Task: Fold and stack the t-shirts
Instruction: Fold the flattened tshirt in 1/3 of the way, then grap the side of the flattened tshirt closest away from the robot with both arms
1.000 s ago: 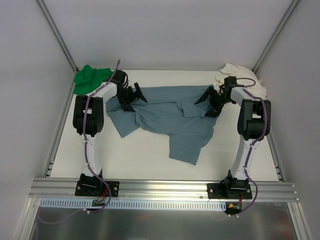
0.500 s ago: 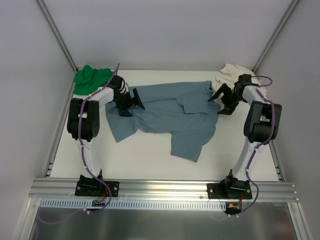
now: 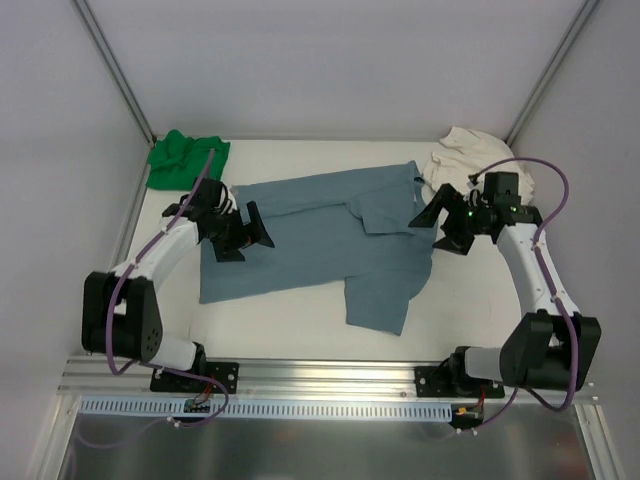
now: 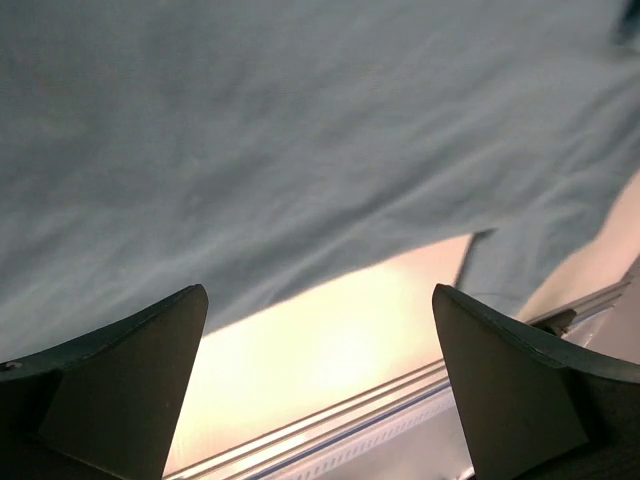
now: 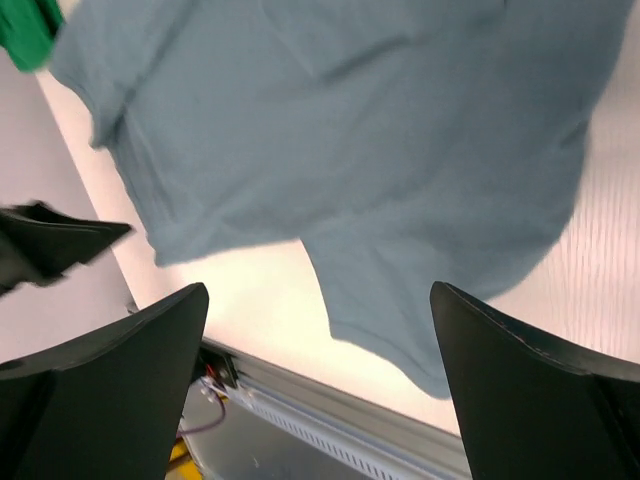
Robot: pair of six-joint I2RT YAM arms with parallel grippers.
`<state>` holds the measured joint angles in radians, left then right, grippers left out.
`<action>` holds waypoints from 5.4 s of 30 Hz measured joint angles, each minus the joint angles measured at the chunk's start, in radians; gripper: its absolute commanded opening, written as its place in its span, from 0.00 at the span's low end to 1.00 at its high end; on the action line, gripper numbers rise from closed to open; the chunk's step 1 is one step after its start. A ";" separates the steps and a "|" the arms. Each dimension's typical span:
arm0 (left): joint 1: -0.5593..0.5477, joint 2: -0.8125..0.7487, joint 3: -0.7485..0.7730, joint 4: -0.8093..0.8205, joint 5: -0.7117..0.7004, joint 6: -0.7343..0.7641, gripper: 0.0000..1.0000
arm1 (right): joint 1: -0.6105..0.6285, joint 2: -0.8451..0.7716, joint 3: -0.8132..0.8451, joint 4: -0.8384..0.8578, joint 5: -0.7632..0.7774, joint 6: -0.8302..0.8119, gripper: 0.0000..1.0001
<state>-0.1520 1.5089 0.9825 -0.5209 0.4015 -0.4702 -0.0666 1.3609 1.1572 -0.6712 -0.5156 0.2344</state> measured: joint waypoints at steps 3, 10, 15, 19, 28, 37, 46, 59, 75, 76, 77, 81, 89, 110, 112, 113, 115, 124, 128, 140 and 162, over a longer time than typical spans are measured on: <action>-0.006 -0.145 0.000 -0.002 -0.002 -0.008 0.99 | 0.023 -0.091 -0.121 -0.021 -0.001 -0.030 0.99; -0.019 -0.510 0.000 -0.025 -0.002 -0.012 0.99 | 0.023 -0.246 -0.464 -0.048 0.002 -0.067 0.99; -0.019 -0.719 -0.012 -0.045 -0.001 -0.012 0.99 | 0.032 -0.378 -0.605 -0.051 -0.010 -0.062 0.99; -0.019 -0.771 -0.037 -0.062 0.006 -0.017 0.99 | 0.057 -0.459 -0.675 -0.038 -0.023 -0.049 0.96; -0.020 -0.800 -0.088 -0.090 0.010 -0.055 0.99 | 0.144 -0.530 -0.839 0.059 -0.067 0.052 0.72; -0.032 -0.809 -0.092 -0.092 0.010 -0.066 0.99 | 0.309 -0.391 -0.881 0.288 -0.069 0.190 0.04; -0.032 -0.817 -0.093 -0.117 0.007 -0.064 0.99 | 0.426 -0.298 -0.731 0.328 -0.039 0.252 0.00; -0.032 -0.795 -0.105 -0.117 0.005 -0.053 0.99 | 0.490 0.060 -0.311 0.336 -0.020 0.217 1.00; -0.032 -0.774 -0.179 -0.112 -0.018 -0.011 0.99 | 0.557 -0.063 -0.385 0.345 0.046 0.199 0.45; -0.032 -0.774 -0.182 -0.112 -0.018 -0.012 0.99 | 0.557 -0.064 -0.391 0.343 0.050 0.195 0.43; -0.032 -0.774 -0.183 -0.111 -0.018 -0.012 0.99 | 0.557 -0.059 -0.398 0.343 0.053 0.196 0.43; -0.032 -0.777 -0.183 -0.107 -0.018 -0.012 0.99 | 0.557 -0.010 -0.415 0.346 0.061 0.195 0.45; -0.032 -0.787 -0.182 -0.119 -0.018 -0.008 0.99 | 0.557 0.110 -0.419 0.374 0.064 0.193 0.51; -0.032 -0.793 -0.182 -0.119 -0.031 0.007 0.99 | 0.558 0.219 -0.347 0.394 0.068 0.190 0.51; -0.032 -0.793 -0.182 -0.120 -0.039 0.009 0.99 | 0.558 0.219 -0.332 0.388 0.069 0.190 0.51; -0.032 -0.793 -0.182 -0.120 -0.042 0.010 0.99 | 0.557 0.219 -0.325 0.384 0.071 0.187 0.51; -0.032 -0.793 -0.182 -0.120 -0.044 0.010 0.99 | 0.558 0.219 -0.312 0.376 0.076 0.182 0.51; -0.032 -0.798 -0.182 -0.121 -0.048 0.016 0.99 | 0.558 0.267 -0.297 0.370 0.087 0.172 0.52; -0.032 -0.798 -0.182 -0.121 -0.056 0.017 0.99 | 0.558 0.268 -0.297 0.370 0.094 0.172 0.47; -0.032 -0.811 -0.182 -0.137 -0.072 0.025 0.99 | 0.558 0.296 -0.297 0.368 0.119 0.165 0.18; -0.032 -0.824 -0.185 -0.151 -0.073 0.039 0.99 | 0.570 0.301 -0.268 0.337 0.117 0.176 0.50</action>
<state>-0.1841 0.6846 0.7971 -0.6716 0.3283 -0.4316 0.5037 1.6623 0.8890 -0.3340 -0.3985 0.4103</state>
